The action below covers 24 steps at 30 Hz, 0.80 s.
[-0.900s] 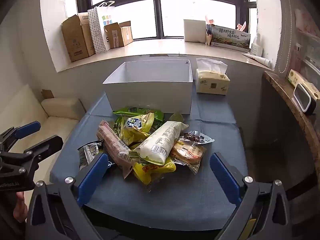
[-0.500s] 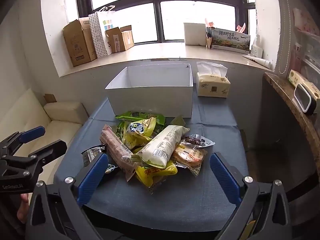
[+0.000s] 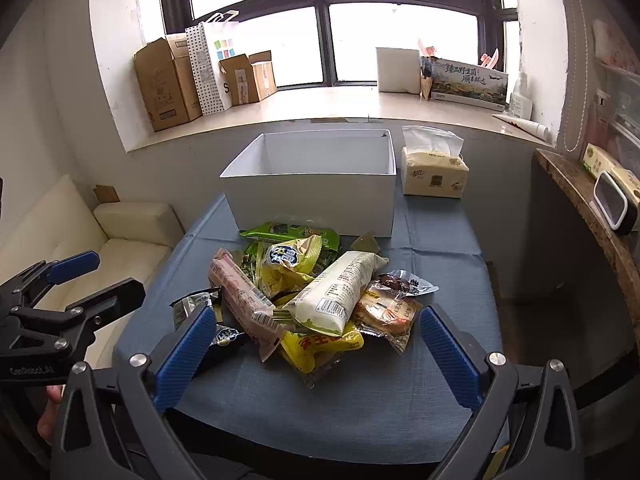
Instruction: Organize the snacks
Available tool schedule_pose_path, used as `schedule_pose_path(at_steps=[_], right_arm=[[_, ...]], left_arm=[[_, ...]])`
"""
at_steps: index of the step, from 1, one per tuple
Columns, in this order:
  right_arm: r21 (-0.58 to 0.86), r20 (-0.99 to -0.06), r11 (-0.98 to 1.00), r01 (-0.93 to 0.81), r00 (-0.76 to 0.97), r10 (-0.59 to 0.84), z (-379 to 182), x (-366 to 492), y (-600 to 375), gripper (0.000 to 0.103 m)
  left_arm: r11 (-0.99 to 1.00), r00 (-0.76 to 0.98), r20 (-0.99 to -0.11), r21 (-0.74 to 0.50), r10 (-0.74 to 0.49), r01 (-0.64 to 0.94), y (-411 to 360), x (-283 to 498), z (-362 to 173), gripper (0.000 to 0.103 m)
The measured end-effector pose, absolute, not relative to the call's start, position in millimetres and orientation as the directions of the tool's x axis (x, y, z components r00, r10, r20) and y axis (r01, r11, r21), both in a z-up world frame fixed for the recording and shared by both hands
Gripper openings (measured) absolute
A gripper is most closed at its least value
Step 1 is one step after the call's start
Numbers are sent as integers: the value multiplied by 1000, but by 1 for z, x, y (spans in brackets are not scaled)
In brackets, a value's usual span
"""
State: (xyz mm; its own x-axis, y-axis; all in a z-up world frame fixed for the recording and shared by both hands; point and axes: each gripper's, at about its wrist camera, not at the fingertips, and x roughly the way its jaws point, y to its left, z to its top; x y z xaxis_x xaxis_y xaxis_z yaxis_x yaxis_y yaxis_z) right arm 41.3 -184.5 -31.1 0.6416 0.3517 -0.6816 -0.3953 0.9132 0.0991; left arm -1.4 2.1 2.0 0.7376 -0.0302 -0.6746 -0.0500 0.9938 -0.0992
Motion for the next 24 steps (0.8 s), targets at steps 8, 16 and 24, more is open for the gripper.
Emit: schedule_pose_path(at_steps=[8, 16, 24], right_arm=[[99, -681, 913, -397, 642, 353, -31, 41, -185, 103], [97, -680, 913, -395, 643, 351, -31, 40, -184, 103], [94, -680, 913, -398, 644, 350, -31, 39, -183, 103]], left_arm=[[994, 738, -674, -100, -33, -47, 2, -1, 1, 103], [994, 740, -672, -101, -35, -44, 1, -2, 2, 103], [994, 739, -673, -98, -34, -44, 1, -2, 1, 103]])
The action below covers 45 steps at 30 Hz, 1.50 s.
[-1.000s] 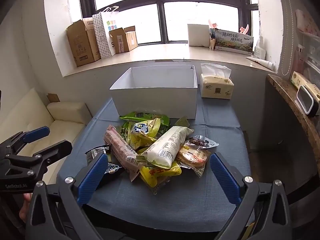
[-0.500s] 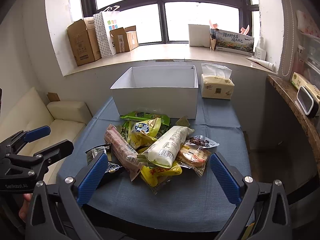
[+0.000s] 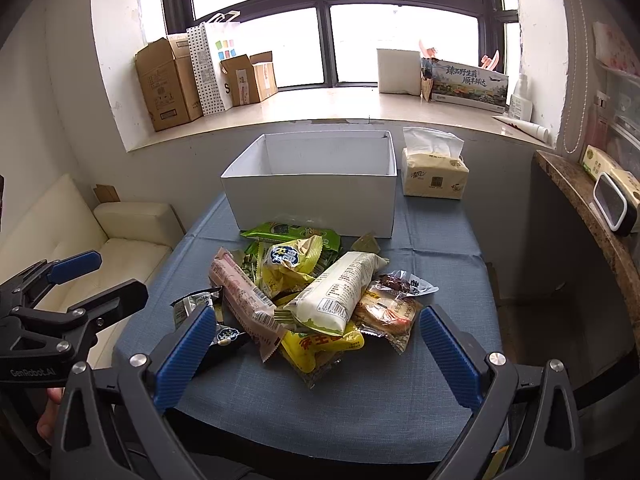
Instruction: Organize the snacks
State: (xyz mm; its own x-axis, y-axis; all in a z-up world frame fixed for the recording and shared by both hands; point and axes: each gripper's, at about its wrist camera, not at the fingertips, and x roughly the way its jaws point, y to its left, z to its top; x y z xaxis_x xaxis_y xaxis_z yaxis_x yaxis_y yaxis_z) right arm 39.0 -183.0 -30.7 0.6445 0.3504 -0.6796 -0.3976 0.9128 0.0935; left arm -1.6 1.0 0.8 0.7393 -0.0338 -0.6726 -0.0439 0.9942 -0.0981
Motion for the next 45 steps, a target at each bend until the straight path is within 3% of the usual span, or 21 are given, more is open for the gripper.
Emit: schedule_pose_path(at_steps=[45], right_arm=[[88, -681, 916, -392, 647, 342, -30, 38, -184, 103]], left_arm=[[995, 742, -670, -98, -39, -36, 0, -3, 0, 103]])
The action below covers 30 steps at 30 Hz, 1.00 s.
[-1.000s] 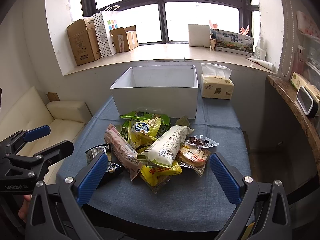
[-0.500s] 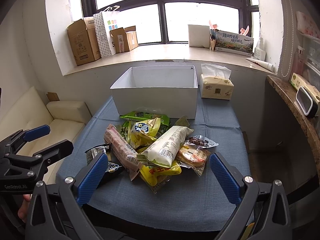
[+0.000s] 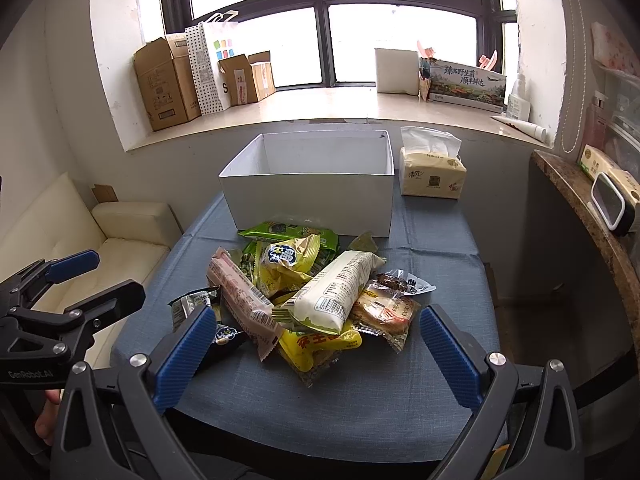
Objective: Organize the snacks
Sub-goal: 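Grasp the white rice-cracker bag with right gripper while left gripper grasps silver chip bag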
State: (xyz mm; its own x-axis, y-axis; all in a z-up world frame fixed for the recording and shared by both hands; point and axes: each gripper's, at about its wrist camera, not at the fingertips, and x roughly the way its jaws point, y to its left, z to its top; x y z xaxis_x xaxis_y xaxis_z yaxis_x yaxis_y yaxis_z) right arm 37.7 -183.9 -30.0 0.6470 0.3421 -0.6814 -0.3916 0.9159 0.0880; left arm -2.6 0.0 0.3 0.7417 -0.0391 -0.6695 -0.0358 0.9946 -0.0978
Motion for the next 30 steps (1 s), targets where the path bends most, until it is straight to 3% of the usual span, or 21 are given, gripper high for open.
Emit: schedule_pose_path(at_steps=[7, 21, 22, 25, 30], right_arm=[[112, -712, 923, -368, 619, 333, -44, 52, -185, 103], [109, -865, 941, -319, 436, 248, -124, 174, -136, 103], [91, -872, 943, -319, 432, 230, -131, 178, -132, 101], [87, -901, 939, -332, 377, 216, -150, 183, -124, 74], [59, -904, 939, -339, 381, 194, -156, 175, -124, 62]], left_arm=[[993, 735, -678, -106, -35, -51, 6, -1, -4, 103], [990, 705, -709, -108, -9, -96, 23, 4, -29, 103], [989, 704, -710, -112, -9, -101, 25, 4, -30, 103], [987, 704, -710, -113, 3, -118, 31, 5, -34, 103], [984, 705, -709, -115, 16, -138, 39, 5, -37, 103]])
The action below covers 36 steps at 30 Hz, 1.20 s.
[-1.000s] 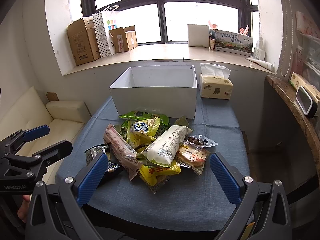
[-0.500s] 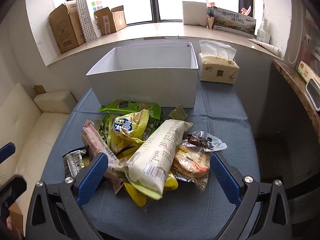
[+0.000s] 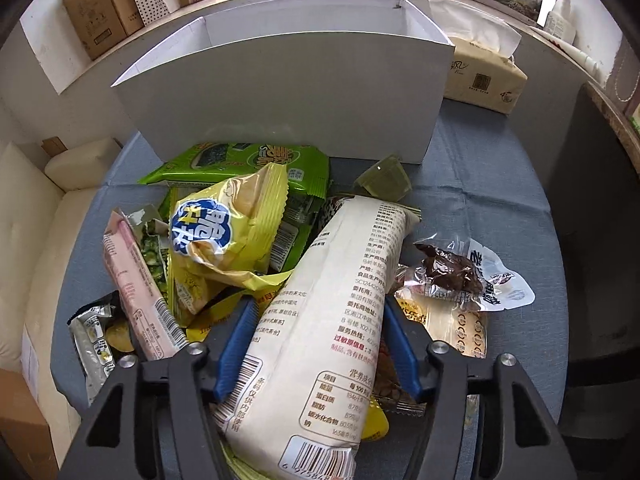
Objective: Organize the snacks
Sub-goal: 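Grasp the white rice-cracker bag with right gripper while left gripper grasps silver chip bag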
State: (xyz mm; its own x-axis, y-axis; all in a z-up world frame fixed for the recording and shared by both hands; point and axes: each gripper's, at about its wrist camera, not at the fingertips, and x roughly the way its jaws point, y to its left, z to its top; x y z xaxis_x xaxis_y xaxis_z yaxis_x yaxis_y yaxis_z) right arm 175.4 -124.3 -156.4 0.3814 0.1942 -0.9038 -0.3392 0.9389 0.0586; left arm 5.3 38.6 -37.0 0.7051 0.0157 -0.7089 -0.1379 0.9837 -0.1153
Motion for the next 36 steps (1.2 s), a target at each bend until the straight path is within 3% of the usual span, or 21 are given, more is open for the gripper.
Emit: schedule_pose_path(at_steps=[4, 11, 20, 35, 36], right_arm=[[65, -903, 941, -332, 381, 197, -149, 170, -129, 53], [130, -859, 945, -301, 442, 259, -115, 155, -158, 52], [210, -763, 929, -303, 544, 350, -65, 131, -187, 52], [280, -689, 908, -312, 593, 417, -35, 97, -209, 52], [284, -690, 905, -318, 587, 423, -37, 96, -208, 52]], left_arm=[[985, 700, -713, -104, 20, -135, 40, 7, -41, 103], [997, 682, -731, -42, 18, -71, 41, 16, -62, 103], [994, 576, -817, 90, 36, 65, 22, 43, -117, 103], [989, 472, -881, 62, -8, 132, 26, 66, -165, 103], [989, 456, -890, 69, 3, 129, 27, 69, -171, 99]])
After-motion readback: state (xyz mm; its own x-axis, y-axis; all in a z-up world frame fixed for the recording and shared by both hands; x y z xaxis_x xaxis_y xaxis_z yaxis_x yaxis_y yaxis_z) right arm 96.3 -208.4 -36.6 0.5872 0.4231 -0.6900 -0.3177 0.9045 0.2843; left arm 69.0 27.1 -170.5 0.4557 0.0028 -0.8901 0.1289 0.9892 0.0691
